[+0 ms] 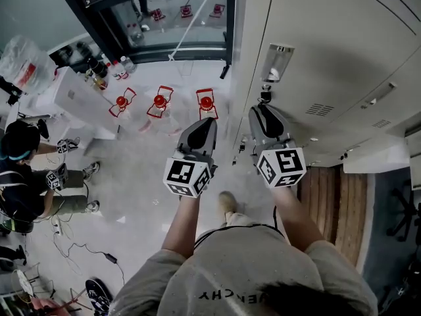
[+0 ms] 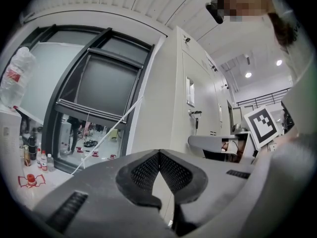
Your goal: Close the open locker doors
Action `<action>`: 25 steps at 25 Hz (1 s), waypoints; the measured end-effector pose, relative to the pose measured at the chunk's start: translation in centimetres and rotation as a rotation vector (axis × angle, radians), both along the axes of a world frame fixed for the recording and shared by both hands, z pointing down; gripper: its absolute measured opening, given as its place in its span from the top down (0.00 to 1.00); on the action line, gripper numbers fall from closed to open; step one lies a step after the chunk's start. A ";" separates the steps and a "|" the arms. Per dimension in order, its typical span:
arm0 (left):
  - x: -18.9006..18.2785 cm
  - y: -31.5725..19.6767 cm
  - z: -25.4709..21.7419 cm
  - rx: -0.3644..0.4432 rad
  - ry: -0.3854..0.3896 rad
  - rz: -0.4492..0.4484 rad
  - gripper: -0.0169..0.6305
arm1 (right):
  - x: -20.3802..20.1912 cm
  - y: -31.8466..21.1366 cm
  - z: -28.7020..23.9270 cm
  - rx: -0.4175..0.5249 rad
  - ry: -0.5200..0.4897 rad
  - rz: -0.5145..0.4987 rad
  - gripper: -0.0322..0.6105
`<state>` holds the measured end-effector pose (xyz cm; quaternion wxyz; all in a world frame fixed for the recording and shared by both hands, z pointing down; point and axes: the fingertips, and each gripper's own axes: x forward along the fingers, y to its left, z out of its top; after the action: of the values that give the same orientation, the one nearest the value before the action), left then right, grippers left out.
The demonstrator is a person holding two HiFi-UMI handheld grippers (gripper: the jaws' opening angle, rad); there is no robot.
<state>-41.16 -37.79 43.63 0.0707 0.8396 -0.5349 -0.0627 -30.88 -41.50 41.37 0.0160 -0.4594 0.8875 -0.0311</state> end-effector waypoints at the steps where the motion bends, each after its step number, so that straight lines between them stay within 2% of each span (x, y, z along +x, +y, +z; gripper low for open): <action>1: 0.0 0.1 -0.1 0.001 -0.001 0.001 0.98 | 0.0 0.1 0.0 -0.002 -0.002 -0.005 0.81; 12: 1.6 2.4 -0.7 0.004 -0.007 0.035 0.98 | 1.2 2.6 -0.2 -0.013 -0.015 -0.019 0.80; 25: 7.0 7.7 -1.4 0.013 -0.015 0.147 0.98 | 7.7 10.0 -1.1 0.000 -0.029 0.073 0.80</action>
<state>-34.18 -30.11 42.24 0.0657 0.8776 -0.4717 -0.0548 -23.22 -31.53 40.31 0.0299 -0.4911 0.8698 -0.0374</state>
